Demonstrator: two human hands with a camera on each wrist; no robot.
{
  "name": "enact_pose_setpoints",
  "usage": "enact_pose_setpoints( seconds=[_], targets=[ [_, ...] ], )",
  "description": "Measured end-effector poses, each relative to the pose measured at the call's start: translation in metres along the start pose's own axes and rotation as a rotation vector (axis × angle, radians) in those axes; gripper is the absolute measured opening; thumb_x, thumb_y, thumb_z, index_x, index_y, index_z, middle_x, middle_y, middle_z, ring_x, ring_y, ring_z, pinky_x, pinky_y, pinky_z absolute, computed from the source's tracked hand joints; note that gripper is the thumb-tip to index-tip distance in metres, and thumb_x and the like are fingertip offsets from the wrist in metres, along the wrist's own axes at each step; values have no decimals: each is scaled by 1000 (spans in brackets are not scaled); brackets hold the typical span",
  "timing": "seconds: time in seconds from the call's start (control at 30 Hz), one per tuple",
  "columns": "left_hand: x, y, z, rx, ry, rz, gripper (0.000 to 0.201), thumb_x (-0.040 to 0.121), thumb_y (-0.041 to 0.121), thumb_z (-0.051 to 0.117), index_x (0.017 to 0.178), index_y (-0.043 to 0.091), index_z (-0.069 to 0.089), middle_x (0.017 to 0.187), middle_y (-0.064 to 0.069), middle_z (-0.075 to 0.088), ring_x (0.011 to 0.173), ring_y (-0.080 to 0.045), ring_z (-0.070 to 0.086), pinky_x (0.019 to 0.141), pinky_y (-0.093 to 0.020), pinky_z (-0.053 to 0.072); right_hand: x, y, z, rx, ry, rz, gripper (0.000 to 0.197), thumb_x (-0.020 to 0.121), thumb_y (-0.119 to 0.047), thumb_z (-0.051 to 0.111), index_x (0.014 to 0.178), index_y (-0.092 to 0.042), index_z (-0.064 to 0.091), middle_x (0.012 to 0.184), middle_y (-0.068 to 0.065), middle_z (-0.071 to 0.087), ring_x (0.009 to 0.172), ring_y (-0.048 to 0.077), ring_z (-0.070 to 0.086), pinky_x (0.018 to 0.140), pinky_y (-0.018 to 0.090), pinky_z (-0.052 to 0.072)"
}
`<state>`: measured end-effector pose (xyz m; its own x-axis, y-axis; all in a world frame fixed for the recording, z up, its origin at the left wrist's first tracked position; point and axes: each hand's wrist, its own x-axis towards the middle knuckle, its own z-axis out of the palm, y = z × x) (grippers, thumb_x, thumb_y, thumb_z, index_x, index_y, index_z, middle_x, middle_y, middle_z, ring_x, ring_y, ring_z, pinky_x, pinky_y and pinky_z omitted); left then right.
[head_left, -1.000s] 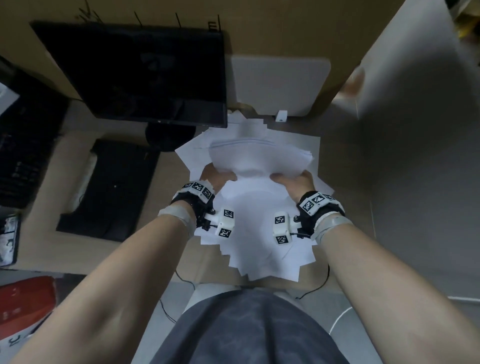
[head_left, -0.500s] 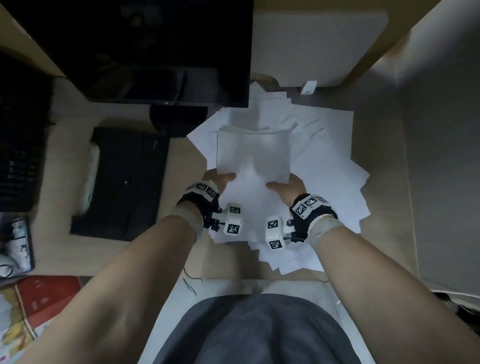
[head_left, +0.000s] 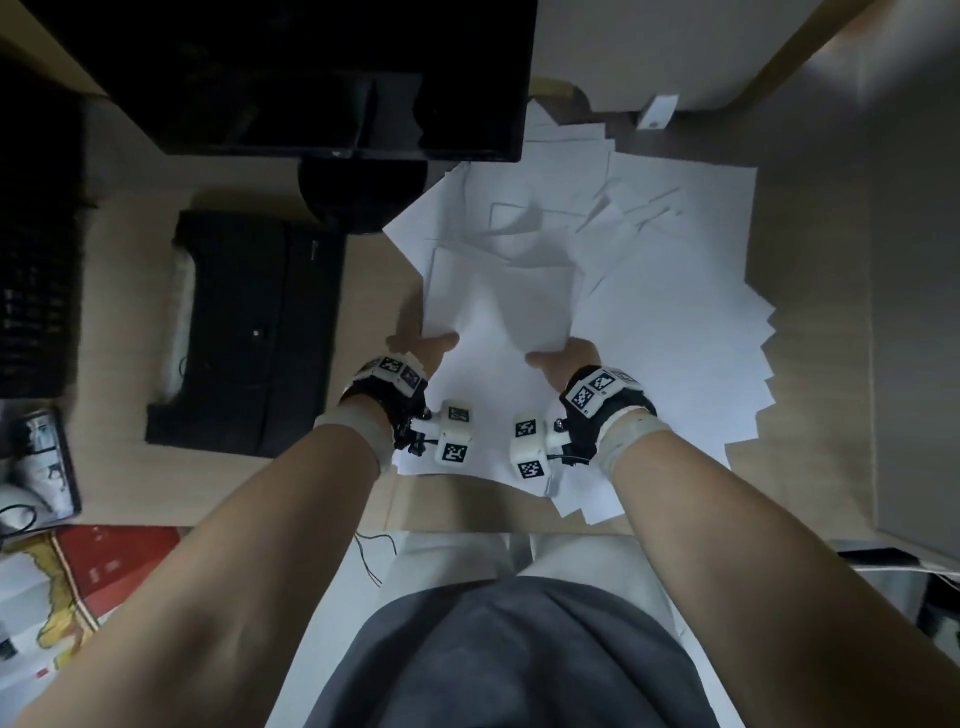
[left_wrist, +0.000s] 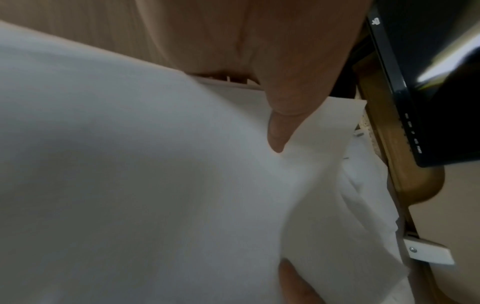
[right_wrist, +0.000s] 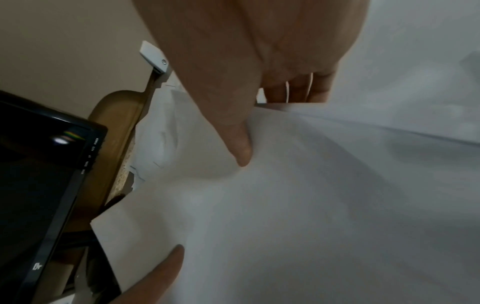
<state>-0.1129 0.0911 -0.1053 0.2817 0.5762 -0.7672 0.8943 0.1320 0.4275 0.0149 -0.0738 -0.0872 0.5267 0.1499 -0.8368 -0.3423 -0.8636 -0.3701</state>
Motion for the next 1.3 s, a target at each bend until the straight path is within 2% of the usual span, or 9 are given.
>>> enact_pose_setpoints(
  seconds=[0.3,0.4,0.5,0.63,0.8,0.87,1.0,1.13,1.3],
  targets=[
    [-23,48,21,-240,-46,90,58,74,35,78,122,7,63,118,-9,67,107,-27,62,97,-39,49,-18,23,-45,294,137,-152,38,81,-15,74,117,-9,64,107,5,69,97,24,66,83,33,53],
    [-39,84,49,-169,-125,221,41,84,22,71,122,7,61,118,-10,66,106,-25,62,89,-29,48,-20,40,-77,400,205,-1,72,84,-24,74,144,-5,40,145,12,48,128,28,51,109,39,40],
    [-51,118,86,-59,-270,251,64,83,10,72,140,11,42,133,-15,55,120,-30,56,90,-30,46,-15,66,-112,431,275,142,86,89,-23,69,154,-8,15,157,11,28,140,29,36,109,37,32],
    [-58,140,132,132,-359,153,106,82,10,75,154,15,-1,155,-18,26,141,-28,31,115,-41,29,-9,100,-136,270,287,375,99,74,-51,74,147,-9,21,142,17,43,122,36,51,101,43,41],
    [-62,142,154,493,-184,155,97,81,34,74,154,14,13,151,-16,17,140,-32,26,111,-36,29,11,114,-142,363,160,421,100,78,-54,70,147,-1,21,141,20,45,121,38,49,104,48,40],
    [-59,143,155,521,-173,121,95,77,38,76,150,14,20,146,-16,26,133,-34,36,106,-40,37,16,111,-144,457,166,391,85,80,-41,75,144,-1,35,127,17,58,108,36,58,94,43,46],
    [-45,142,151,423,-221,62,105,45,59,79,132,8,51,132,-14,56,113,-31,58,99,-42,48,17,109,-148,494,223,285,72,83,-28,74,143,-6,42,140,11,54,121,29,55,100,34,44],
    [-50,139,148,353,-255,45,72,79,44,72,133,2,51,131,-15,58,118,-33,56,104,-42,43,14,106,-157,441,208,207,73,92,-27,65,151,-6,27,149,11,42,134,29,44,101,32,37],
    [-59,117,130,72,-155,11,50,86,28,69,127,2,57,121,-12,63,112,-27,59,87,-27,42,10,74,-153,197,138,-10,77,94,-31,62,154,-12,18,159,7,26,143,27,31,112,36,28]
  ],
)
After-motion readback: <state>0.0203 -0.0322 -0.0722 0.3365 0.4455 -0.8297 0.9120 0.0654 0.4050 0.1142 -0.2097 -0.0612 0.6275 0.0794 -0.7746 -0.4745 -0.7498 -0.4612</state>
